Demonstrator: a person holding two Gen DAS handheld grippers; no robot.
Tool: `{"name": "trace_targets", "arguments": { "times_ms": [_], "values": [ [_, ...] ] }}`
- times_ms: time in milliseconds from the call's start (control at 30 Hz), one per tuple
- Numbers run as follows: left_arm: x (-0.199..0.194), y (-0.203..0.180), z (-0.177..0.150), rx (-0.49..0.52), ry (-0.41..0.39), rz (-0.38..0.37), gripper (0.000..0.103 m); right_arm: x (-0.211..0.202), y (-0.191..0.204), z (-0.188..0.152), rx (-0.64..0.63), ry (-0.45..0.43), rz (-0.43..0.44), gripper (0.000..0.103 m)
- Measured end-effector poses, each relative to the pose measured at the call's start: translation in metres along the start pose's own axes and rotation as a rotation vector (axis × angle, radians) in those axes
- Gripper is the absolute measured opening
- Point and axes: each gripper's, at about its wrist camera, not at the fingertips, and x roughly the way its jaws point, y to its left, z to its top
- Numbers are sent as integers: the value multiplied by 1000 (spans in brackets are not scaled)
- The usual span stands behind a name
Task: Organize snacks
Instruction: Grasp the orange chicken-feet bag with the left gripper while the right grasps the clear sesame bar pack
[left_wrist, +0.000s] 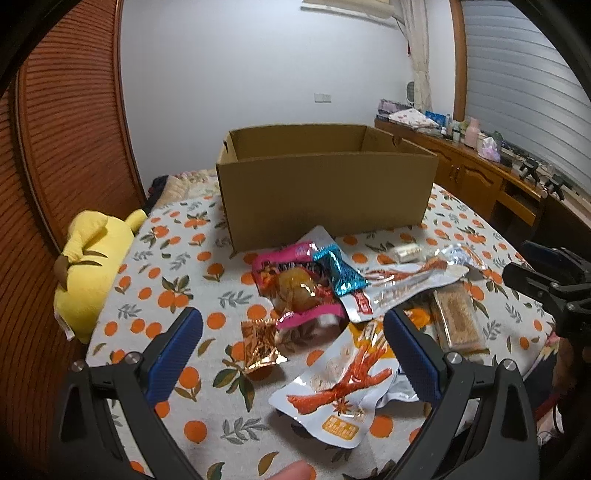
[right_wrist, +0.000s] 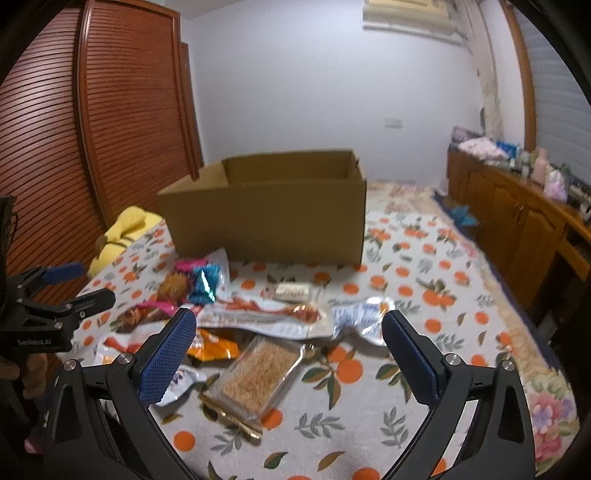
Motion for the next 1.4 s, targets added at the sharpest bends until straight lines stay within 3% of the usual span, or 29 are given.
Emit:
{"name": "trace_targets", "arguments": {
  "times_ms": [400, 700, 833, 1100, 1400],
  "values": [
    [22, 7, -14, 22, 108, -67, 97, 47, 3, -21, 25, 182, 109, 80],
    [31, -3, -15, 62, 161, -148, 92, 71, 3, -28, 37, 264, 120, 75],
    [35, -15, -11, 109, 180, -164, 92, 76, 4, -27, 22, 281, 116, 75],
    [57, -34, -8, 180, 269, -214, 92, 75, -2, -27, -24, 303, 83, 59],
    [75, -46, -7, 179, 338, -288, 87, 68, -16, -29, -15, 303, 74, 59]
  ]
}}
